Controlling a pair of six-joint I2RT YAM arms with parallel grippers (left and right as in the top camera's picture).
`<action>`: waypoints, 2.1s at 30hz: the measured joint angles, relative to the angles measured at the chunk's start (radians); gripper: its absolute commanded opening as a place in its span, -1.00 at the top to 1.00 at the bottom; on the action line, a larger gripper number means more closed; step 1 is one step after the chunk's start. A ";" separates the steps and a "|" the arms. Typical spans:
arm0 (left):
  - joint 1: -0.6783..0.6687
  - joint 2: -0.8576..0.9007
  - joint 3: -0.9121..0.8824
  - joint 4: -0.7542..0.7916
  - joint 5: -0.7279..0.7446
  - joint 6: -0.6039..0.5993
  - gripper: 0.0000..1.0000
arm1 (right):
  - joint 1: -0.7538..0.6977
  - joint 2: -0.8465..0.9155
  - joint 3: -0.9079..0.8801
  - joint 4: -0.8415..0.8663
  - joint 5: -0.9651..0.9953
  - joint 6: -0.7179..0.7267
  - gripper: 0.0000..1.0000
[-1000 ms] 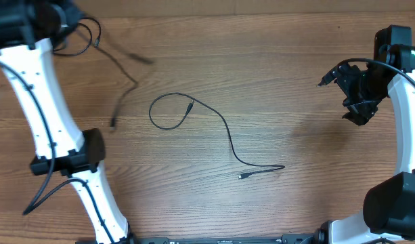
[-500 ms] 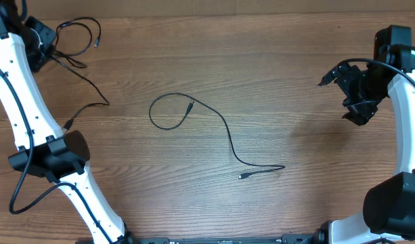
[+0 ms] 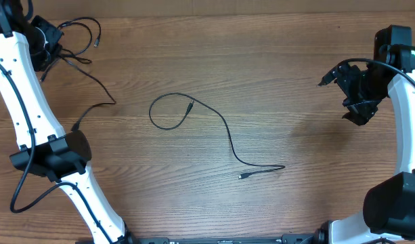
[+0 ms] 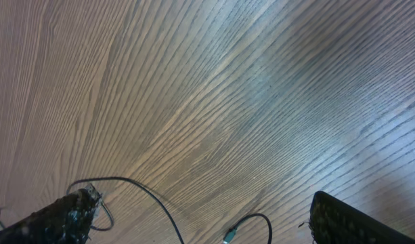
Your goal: Untangle cables
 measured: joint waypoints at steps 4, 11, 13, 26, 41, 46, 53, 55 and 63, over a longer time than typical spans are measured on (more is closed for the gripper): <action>0.008 0.000 0.006 0.058 0.195 0.080 0.91 | 0.000 0.000 0.000 0.000 0.000 0.000 -1.00; -0.045 -0.038 0.027 0.068 0.401 0.198 0.91 | 0.000 0.000 0.000 0.000 0.000 0.001 -1.00; -0.077 -0.069 0.027 0.058 0.404 0.223 0.92 | 0.000 0.000 0.000 0.000 0.000 0.000 -1.00; -0.089 -0.192 0.042 -0.011 0.367 0.306 0.92 | 0.000 0.000 0.000 0.000 0.000 0.000 -1.00; -0.037 -0.192 -0.253 -0.001 0.048 0.263 0.91 | 0.000 0.000 0.000 0.000 0.000 0.001 -1.00; -0.001 -0.192 -0.365 0.005 -0.076 0.163 0.91 | 0.000 0.000 0.000 0.000 0.000 0.000 -1.00; 0.065 -0.192 -0.448 0.086 -0.337 0.032 0.91 | 0.000 0.000 0.000 0.000 0.000 0.001 -1.00; 0.093 -0.192 -0.451 0.095 -0.423 0.016 0.92 | 0.000 0.000 0.000 0.000 0.000 0.001 -1.00; 0.234 -0.192 -0.451 0.129 -0.598 -0.016 0.92 | 0.000 0.000 0.000 0.000 0.000 0.000 -1.00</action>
